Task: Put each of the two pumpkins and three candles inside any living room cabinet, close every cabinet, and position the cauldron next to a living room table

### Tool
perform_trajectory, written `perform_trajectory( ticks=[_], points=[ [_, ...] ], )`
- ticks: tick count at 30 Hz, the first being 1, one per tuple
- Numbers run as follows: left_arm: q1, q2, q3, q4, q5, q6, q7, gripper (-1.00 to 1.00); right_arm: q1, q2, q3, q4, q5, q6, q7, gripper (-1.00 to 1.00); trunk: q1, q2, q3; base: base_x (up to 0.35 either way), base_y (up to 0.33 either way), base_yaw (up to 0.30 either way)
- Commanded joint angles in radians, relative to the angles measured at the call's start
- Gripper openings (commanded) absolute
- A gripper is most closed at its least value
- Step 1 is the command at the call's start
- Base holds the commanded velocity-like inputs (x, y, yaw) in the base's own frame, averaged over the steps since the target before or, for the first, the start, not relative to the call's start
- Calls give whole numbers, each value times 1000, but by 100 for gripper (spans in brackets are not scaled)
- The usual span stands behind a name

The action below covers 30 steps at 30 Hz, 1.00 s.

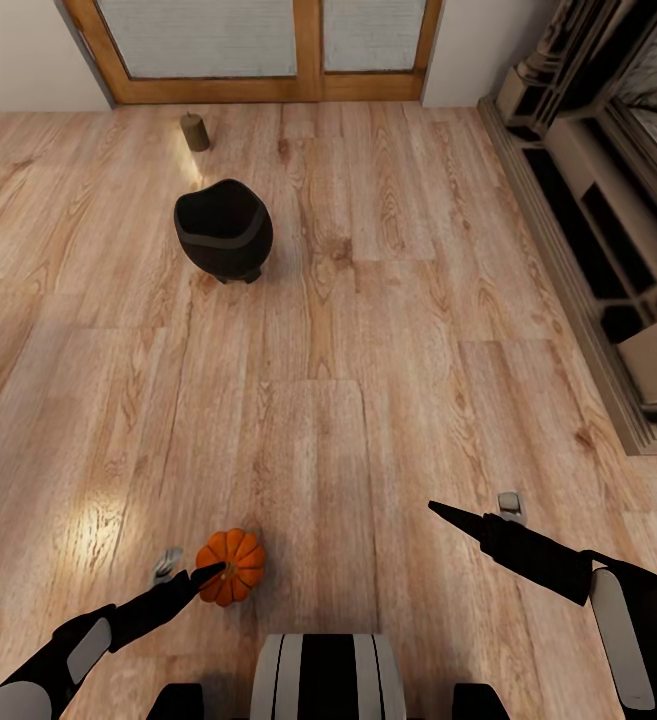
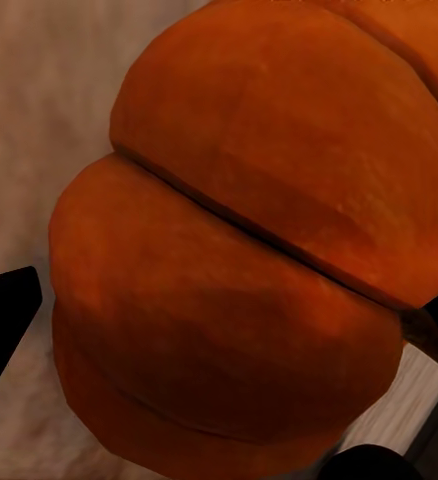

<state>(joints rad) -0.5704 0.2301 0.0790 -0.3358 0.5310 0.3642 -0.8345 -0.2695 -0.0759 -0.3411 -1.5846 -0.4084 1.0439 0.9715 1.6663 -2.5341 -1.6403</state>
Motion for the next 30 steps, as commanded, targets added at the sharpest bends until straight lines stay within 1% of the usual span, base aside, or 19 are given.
perform_trajectory(
  ticks=[1,8,14,18,20,27,28,30],
  points=[
    [0,0,2,0,4,9,-4,-100,-1,0,-1,0,3,3,6,100,0,0,0,0,0,0],
    [1,0,4,0,6,10,-12,-100,-1,-1,-1,0,3,3,6,100,0,0,0,0,0,0],
    [2,0,5,-7,7,12,-20,-100,-1,-1,-1,0,3,3,6,100,-3,1,23,0,0,0],
    [3,1,4,-48,7,13,-20,-100,-1,0,-1,0,3,3,6,100,-5,2,38,0,0,0],
    [4,1,3,-85,8,16,-19,-100,-1,0,-1,0,3,3,5,100,-6,3,46,0,0,0],
    [4,4,2,-152,8,30,-25,-100,-1,0,0,0,4,3,4,100,-9,4,73,0,0,0],
    [4,4,2,-164,9,34,-29,-100,-1,0,0,0,5,3,4,100,-9,4,77,0,0,0],
    [4,5,2,-216,8,73,-37,-100,-1,1,0,0,5,3,4,100,-10,5,85,0,0,0]
  ],
)
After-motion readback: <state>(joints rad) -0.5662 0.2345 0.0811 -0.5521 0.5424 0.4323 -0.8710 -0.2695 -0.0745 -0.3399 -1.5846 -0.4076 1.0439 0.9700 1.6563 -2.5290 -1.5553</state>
